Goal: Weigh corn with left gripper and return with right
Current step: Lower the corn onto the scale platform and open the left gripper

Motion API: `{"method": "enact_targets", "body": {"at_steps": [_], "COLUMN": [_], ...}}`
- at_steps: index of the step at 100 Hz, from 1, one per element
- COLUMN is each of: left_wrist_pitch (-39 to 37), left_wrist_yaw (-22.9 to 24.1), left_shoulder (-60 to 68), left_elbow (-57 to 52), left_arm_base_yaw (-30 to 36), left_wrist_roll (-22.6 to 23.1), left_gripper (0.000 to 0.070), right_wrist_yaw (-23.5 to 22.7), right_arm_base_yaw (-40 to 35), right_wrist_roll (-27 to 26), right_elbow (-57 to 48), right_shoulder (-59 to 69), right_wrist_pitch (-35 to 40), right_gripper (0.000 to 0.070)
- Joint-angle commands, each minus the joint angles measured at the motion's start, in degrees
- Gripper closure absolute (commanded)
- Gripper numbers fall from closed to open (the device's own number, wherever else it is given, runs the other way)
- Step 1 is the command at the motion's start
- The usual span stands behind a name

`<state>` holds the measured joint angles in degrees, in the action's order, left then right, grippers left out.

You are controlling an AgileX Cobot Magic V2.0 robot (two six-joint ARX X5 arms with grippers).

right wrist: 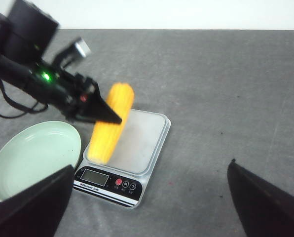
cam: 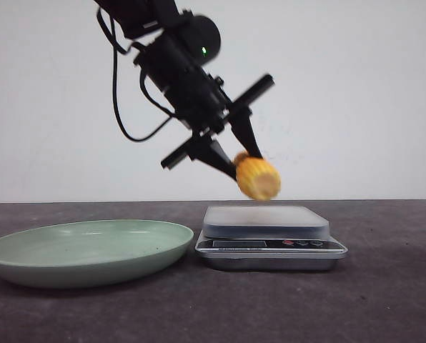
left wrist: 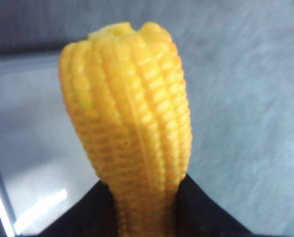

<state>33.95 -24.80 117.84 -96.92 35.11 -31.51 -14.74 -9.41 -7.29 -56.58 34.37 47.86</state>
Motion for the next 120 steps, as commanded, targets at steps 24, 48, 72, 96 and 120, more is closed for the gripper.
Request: {"method": "enact_targets", "body": {"at_steps": [24,48,72,96,120], "left_wrist_pitch": [2.1,5.8,6.4,6.6,8.7], "left_wrist_yaw": [4.1,5.9,5.4,5.2,5.1], "left_shoulder": [2.2,2.2,2.2,2.2,1.6], "left_elbow": [-1.0,-1.0,-1.0,-1.0,-1.1], "left_arm_base_yaw": [1.0,0.9,1.0,0.9,0.4], "left_wrist_roll": [-1.1,-1.1,-0.9,-0.9,0.8], "left_gripper": [0.0689,0.0555,0.0378,0.0269,0.0], "right_wrist_yaw": [1.2,1.9,2.8,2.8,4.2], "right_arm_base_yaw": [-0.2,-0.2,-0.2,-0.2,-0.2], "right_wrist_roll": [0.5,0.4,-0.5,-1.3,-0.9], "right_elbow": [-0.4,-0.4,-0.4,-0.4,-0.4], "right_shoulder": [0.4,0.4,0.4,0.4,0.4], "right_wrist_pitch": [1.5,1.4,1.7,3.5,5.3], "right_gripper": [0.0073,0.0073,0.0073,0.0073,0.0073]}}
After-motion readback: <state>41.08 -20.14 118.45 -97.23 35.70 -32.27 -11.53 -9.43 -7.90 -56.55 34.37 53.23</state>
